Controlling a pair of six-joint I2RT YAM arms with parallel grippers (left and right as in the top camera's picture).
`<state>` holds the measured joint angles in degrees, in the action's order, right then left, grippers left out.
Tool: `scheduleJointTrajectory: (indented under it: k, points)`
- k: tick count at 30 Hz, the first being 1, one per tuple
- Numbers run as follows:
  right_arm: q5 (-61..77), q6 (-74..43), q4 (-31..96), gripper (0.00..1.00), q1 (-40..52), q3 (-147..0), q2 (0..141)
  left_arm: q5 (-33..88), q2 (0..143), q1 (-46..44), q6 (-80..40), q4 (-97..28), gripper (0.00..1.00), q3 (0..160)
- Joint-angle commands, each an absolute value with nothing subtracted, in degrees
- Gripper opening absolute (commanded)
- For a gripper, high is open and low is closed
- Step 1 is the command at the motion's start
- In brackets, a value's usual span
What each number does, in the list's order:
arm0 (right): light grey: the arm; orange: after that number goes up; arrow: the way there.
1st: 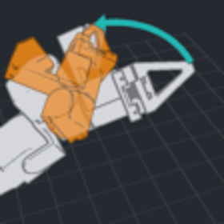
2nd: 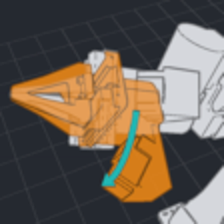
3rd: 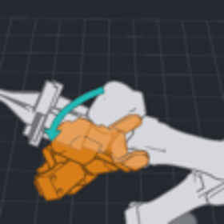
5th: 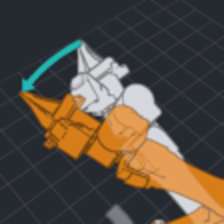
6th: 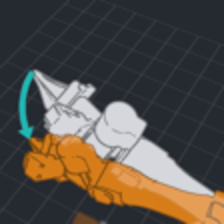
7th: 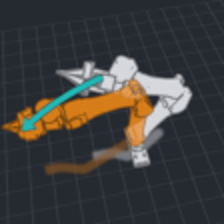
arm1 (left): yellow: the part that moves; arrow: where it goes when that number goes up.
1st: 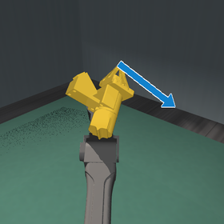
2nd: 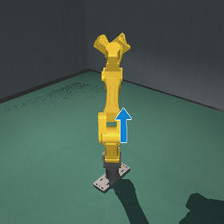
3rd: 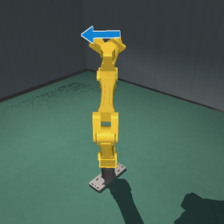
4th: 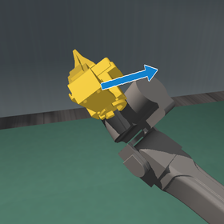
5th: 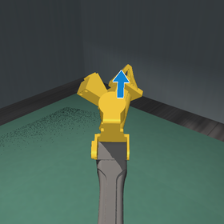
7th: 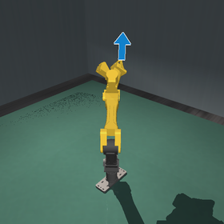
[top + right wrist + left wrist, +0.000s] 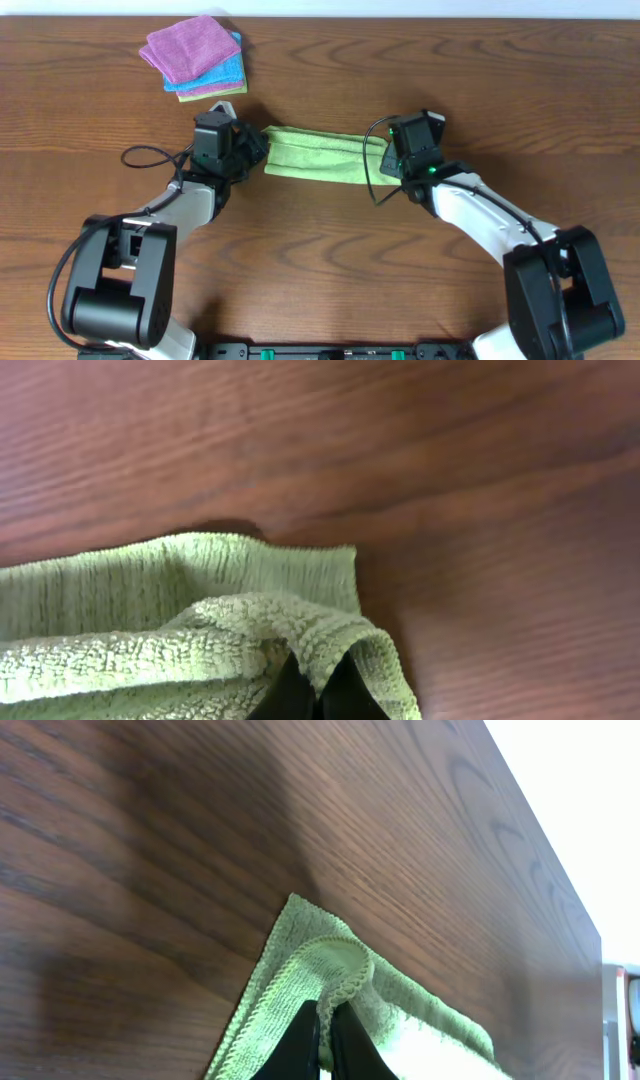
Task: Fold the cloth
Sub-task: 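Lift and stretch the cloth taut between both grippers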
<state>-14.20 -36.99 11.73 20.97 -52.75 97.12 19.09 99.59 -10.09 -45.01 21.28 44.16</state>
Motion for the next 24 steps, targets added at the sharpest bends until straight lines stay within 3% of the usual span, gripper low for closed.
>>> scheduleJointTrajectory:
  k: [1,9,12,19,24]
  points:
    - [-17.98,-34.98,10.85,0.01,19.35,-52.64,98.24,16.29,101.12,-10.55,-44.82,21.74,0.06,44.53]
    - [-17.98,-33.08,6.66,0.03,19.35,-52.64,102.50,12.91,102.02,-13.26,-44.36,21.67,0.06,44.56]
    - [-18.00,-33.10,4.86,0.09,19.35,-52.64,104.92,12.32,102.02,-13.50,-44.12,21.47,0.06,44.56]
    - [-21.93,-33.10,3.14,0.53,19.35,-52.64,106.24,10.00,102.02,-13.52,-41.50,18.61,0.06,44.53]
    - [-22.68,-32.08,3.31,0.62,19.31,-52.64,106.21,10.09,102.02,-13.52,-38.52,17.80,0.07,44.53]
